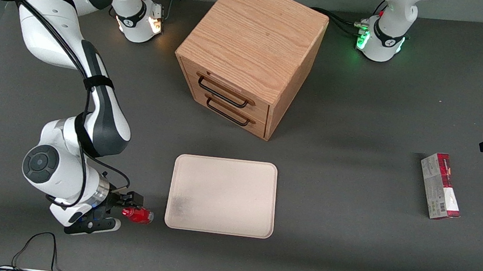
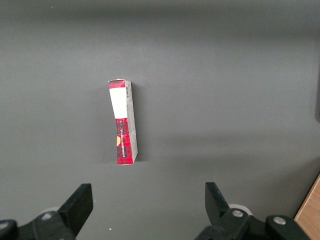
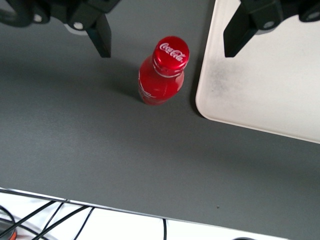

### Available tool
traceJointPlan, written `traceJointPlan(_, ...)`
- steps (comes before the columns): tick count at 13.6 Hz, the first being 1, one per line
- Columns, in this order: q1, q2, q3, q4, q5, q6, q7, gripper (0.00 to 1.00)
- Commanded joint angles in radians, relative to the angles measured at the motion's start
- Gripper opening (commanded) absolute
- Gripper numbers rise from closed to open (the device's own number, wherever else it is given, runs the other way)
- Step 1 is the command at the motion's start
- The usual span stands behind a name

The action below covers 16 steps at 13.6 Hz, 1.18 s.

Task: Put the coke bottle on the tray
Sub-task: 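Close the right gripper around the red bottle's cap end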

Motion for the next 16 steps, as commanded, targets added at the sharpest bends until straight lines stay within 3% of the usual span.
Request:
traceJointPlan(1,0.000,0.026,0.010,0.011,-0.021,0.043,0.005,0.98)
traceJointPlan(3,0.000,0.032,0.010,0.002,-0.022,0.067,0.006,0.94)
traceJointPlan(5,0.000,0.038,0.010,-0.003,-0.027,0.086,0.008,0.79)
traceJointPlan(6,0.000,0.040,0.010,-0.004,-0.027,0.086,0.016,0.65)
traceJointPlan(8,0.000,0.038,0.010,-0.006,-0.025,0.075,0.038,0.11)
traceJointPlan(9,0.002,0.038,0.010,-0.006,-0.027,0.073,0.055,0.00)
traceJointPlan(13,0.003,0.022,0.010,-0.003,-0.027,0.038,0.112,0.00)
traceJointPlan(16,0.005,-0.101,-0.001,-0.001,-0.031,-0.099,0.117,0.00)
